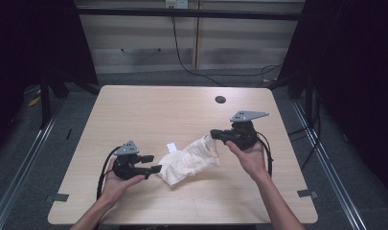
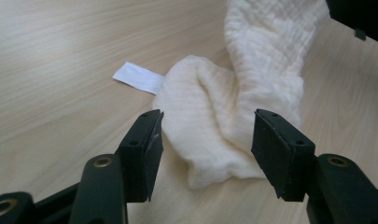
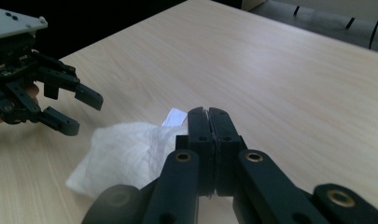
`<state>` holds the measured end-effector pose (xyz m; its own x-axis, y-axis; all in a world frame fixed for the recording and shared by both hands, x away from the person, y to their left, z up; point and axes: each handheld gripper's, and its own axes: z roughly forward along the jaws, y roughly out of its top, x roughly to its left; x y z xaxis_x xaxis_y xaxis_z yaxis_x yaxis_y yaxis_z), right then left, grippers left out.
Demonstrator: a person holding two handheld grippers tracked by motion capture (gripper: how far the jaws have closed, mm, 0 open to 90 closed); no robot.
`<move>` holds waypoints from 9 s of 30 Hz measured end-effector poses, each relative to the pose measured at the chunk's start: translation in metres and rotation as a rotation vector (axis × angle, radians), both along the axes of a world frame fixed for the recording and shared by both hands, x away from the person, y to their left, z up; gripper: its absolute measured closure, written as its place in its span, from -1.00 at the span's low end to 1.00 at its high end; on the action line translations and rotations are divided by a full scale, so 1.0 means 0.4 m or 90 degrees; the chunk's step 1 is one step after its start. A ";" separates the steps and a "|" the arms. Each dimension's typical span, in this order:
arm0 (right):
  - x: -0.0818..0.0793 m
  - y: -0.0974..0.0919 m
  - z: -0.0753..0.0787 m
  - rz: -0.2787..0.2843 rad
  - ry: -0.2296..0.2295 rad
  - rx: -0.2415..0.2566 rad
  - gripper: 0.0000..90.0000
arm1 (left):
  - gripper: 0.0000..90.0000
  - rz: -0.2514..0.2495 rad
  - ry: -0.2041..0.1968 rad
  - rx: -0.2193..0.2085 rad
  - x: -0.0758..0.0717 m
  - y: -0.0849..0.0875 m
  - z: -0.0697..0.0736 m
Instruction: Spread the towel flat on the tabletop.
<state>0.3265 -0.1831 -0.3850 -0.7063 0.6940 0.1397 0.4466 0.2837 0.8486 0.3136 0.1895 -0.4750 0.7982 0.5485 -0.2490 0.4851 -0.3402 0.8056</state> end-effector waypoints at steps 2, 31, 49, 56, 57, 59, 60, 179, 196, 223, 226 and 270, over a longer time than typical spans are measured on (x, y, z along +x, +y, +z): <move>0.008 0.013 0.038 0.004 -0.016 -0.001 0.97 | -0.06 0.004 -0.002 -0.008 0.001 0.012 0.005; -0.021 0.033 -0.107 0.016 0.048 -0.031 0.98 | -0.10 0.026 -0.004 0.019 0.005 0.013 -0.011; -0.042 0.067 -0.289 0.025 0.141 -0.090 0.98 | -0.02 -0.059 0.031 0.037 -0.010 -0.046 -0.041; -0.062 0.126 -0.289 0.066 0.138 -0.082 0.98 | 0.06 -0.080 0.060 0.029 -0.011 -0.055 -0.058; -0.064 0.134 -0.288 0.073 0.138 -0.077 0.97 | 0.07 -0.090 0.067 0.030 -0.012 -0.059 -0.062; -0.066 0.150 -0.283 0.085 0.132 -0.077 0.98 | 0.11 -0.093 0.071 0.034 -0.013 -0.067 -0.067; -0.067 0.157 -0.278 0.087 0.133 -0.075 0.98 | 0.13 -0.094 0.071 0.037 -0.013 -0.069 -0.068; -0.236 -0.090 -0.226 -0.011 0.096 -0.050 0.96 | 0.93 -0.027 0.051 0.055 -0.070 0.082 -0.027; -0.199 -0.126 -0.209 -0.033 0.082 -0.026 0.62 | 0.53 0.039 0.031 0.032 -0.051 0.120 -0.007; 0.015 -0.004 -0.297 -0.008 0.113 -0.101 0.85 | 0.82 0.057 0.032 0.086 0.090 0.051 -0.079; -0.002 -0.011 -0.295 -0.006 0.112 -0.107 0.83 | 0.82 0.056 0.029 0.088 0.089 0.049 -0.079; -0.199 -0.062 -0.287 0.032 0.128 -0.100 0.80 | 0.60 -0.011 0.016 0.106 0.022 -0.025 -0.072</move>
<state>0.2469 -0.2080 -0.4999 -0.7094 0.6828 0.1746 0.5840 0.4308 0.6880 0.3224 0.1795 -0.5037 0.8029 0.5697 -0.1758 0.4968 -0.4762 0.7255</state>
